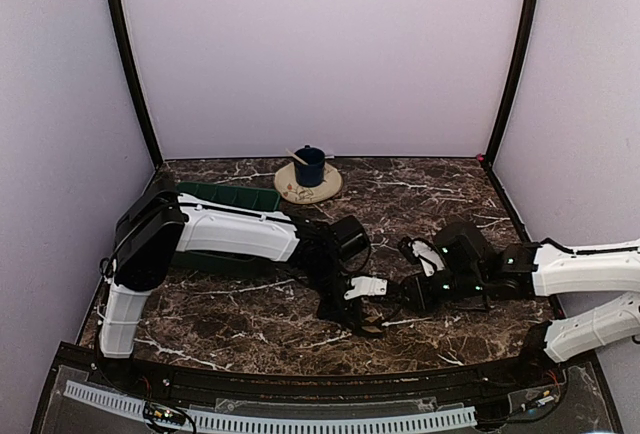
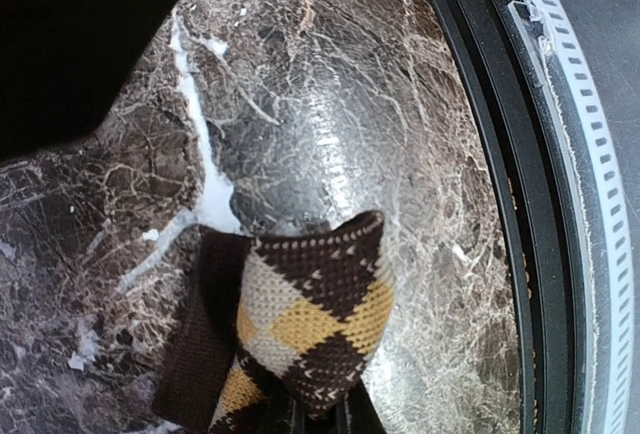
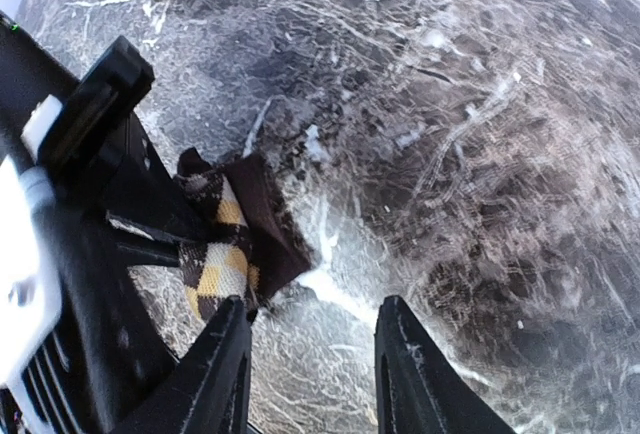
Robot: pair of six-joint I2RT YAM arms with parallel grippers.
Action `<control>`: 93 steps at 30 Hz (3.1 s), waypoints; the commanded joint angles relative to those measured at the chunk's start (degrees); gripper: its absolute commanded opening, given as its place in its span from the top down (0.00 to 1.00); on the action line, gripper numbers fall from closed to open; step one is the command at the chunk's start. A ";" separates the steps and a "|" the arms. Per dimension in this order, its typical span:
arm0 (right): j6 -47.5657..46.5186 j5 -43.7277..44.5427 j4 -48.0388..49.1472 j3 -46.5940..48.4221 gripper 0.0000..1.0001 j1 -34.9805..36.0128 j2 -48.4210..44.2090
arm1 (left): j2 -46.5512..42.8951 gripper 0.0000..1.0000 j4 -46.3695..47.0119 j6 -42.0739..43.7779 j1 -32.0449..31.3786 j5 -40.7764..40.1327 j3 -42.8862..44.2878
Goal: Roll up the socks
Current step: Pick up the sock from the center of the board, then place the sock in the storage box.
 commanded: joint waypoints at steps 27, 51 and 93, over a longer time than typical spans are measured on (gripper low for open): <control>-1.84 11.11 5.95 7.81 0.59 3.11 4.10 | -34.44 1.00 17.18 -24.23 21.43 -16.65 -15.95; -5.60 10.32 16.78 18.78 0.59 3.12 19.59 | -38.67 1.00 2.41 -40.65 33.60 -60.70 -22.53; -7.09 9.61 19.10 17.02 0.58 3.08 18.95 | -27.04 1.00 -2.67 -49.66 29.55 -52.68 -26.75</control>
